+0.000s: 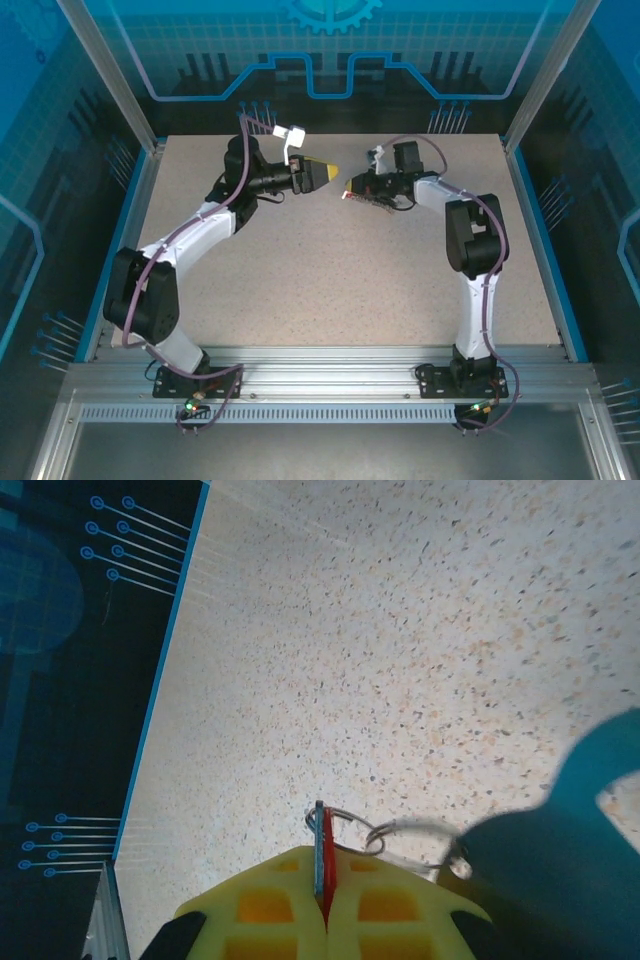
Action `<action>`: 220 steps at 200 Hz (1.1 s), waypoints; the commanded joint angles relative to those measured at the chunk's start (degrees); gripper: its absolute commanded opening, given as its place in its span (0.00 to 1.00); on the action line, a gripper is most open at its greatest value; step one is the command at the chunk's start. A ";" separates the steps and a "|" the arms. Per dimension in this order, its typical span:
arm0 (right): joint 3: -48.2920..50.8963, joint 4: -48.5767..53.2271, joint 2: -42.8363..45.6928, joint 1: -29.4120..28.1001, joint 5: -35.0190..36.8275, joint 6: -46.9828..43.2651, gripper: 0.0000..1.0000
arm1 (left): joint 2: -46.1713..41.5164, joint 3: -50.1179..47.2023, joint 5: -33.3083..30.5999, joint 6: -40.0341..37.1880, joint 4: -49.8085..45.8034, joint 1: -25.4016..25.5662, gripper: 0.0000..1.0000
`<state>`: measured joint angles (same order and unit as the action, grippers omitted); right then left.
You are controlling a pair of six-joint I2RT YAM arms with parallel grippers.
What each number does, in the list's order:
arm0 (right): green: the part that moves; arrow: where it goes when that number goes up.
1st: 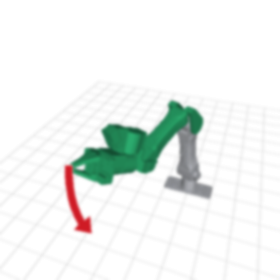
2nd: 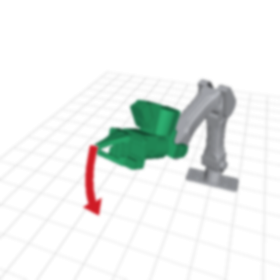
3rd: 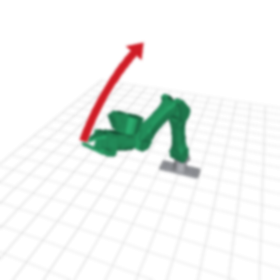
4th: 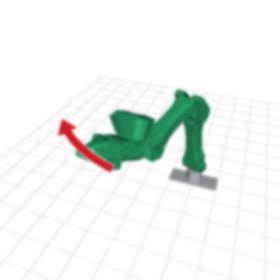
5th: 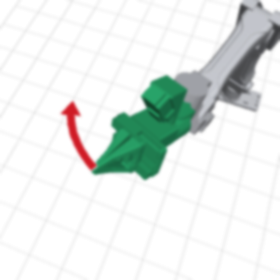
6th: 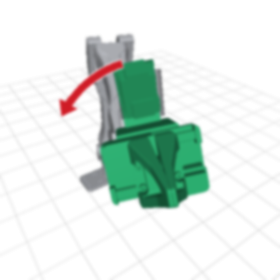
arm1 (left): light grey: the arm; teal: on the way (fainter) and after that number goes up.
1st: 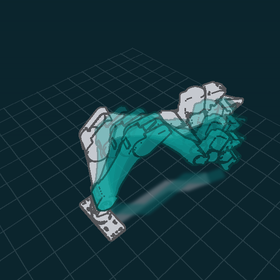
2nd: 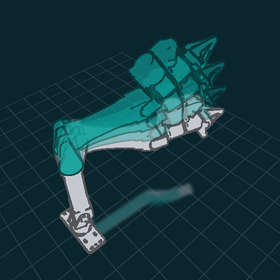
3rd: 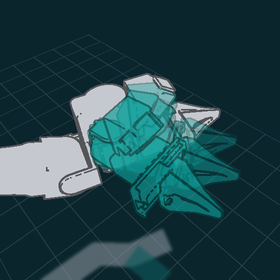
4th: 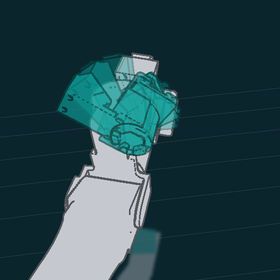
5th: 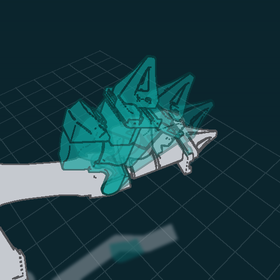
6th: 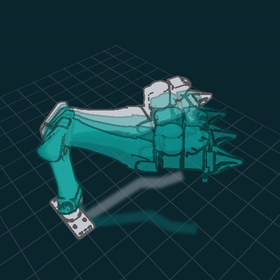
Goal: Put the keys on the keyring
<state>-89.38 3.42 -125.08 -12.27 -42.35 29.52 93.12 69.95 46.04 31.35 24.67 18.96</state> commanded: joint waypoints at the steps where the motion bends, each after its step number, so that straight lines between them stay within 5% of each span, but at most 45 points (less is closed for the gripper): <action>1: 1.52 -4.29 -1.38 -0.88 0.56 2.94 0.00 | -2.06 -0.96 -0.43 -0.68 -0.34 -0.33 0.62; 83: 3.51 -4.74 -2.23 -5.02 2.49 4.91 0.00 | -2.51 -0.78 -0.03 0.65 -0.70 -0.24 0.63; 136: 5.45 -3.87 1.97 -9.31 0.47 4.58 0.49 | -2.92 -0.81 -0.07 1.50 -1.02 -0.24 0.64; 170: 13.57 -7.05 9.44 -7.14 0.43 5.29 0.66 | -3.67 -1.46 -0.24 3.06 -0.48 -0.24 0.68; 204: 21.54 -8.11 18.38 -4.25 0.94 4.54 0.71 | -5.91 -1.97 -1.73 2.53 -3.57 -0.24 0.78; 220: 24.61 -8.08 22.63 -2.93 1.18 3.93 0.74 | -8.07 -2.40 -4.07 0.21 -7.52 -0.24 0.98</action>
<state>-68.10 -2.76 -108.90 -16.95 -40.93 34.68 89.36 68.53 44.95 34.02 22.24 18.96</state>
